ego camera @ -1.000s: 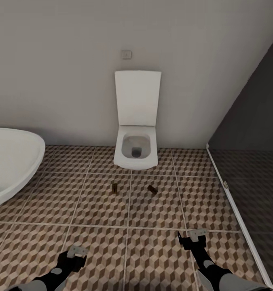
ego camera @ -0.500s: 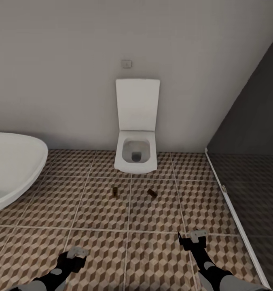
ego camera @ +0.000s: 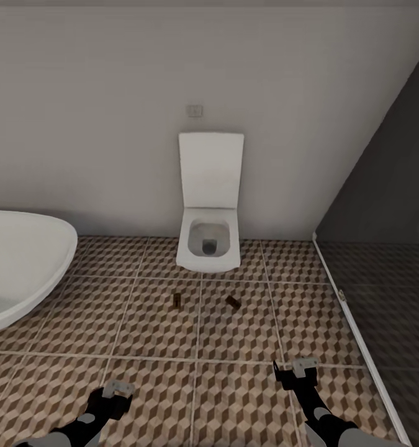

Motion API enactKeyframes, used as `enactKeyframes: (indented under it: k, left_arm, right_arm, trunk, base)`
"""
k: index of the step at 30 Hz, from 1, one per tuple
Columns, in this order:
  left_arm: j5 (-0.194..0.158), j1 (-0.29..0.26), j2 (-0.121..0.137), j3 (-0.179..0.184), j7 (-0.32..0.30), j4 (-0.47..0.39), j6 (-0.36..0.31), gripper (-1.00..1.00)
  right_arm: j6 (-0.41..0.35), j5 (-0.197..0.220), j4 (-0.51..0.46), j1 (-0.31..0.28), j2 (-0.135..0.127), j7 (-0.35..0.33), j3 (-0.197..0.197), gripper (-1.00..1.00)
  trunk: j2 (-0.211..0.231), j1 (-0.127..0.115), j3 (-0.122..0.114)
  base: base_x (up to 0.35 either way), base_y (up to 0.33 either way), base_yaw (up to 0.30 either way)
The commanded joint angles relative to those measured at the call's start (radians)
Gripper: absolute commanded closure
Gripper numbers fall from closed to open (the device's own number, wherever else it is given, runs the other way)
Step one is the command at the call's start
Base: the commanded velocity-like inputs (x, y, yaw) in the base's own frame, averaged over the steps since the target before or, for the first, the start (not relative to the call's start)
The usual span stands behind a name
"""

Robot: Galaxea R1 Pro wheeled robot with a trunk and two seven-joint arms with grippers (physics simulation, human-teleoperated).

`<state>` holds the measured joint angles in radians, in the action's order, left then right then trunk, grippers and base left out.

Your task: Take the four mousetraps from the cabinet in the bathroom and place them on the bathroom floor. Make sure all four end up on the same floor surface, and ensure that at least two of them are either under or directly next to the same bathroom sink.

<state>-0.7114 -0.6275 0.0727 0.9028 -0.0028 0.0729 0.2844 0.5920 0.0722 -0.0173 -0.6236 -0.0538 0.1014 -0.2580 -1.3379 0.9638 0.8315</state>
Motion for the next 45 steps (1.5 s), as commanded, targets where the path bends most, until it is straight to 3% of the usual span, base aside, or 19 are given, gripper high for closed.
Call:
enactKeyframes:
  k: [1,45]
  left_arm:
    - [-0.003,0.0,-0.001,0.007,0.0,0.002,0.004,-1.0]
    - [-0.004,0.0,-0.001,0.007,0.0,0.002,0.003,-1.0]
  right_arm:
    - [0.002,0.007,0.0,0.0,0.0,0.003,-0.009,-1.0]
    - [0.002,0.007,0.0,0.008,0.003,0.003,-0.009,-1.0]
  trunk:
    - [0.007,-0.004,-0.004]
    - [0.315,-0.173,-0.213]
  base:
    - [0.0,0.0,0.0]
    - [0.0,0.0,0.0]
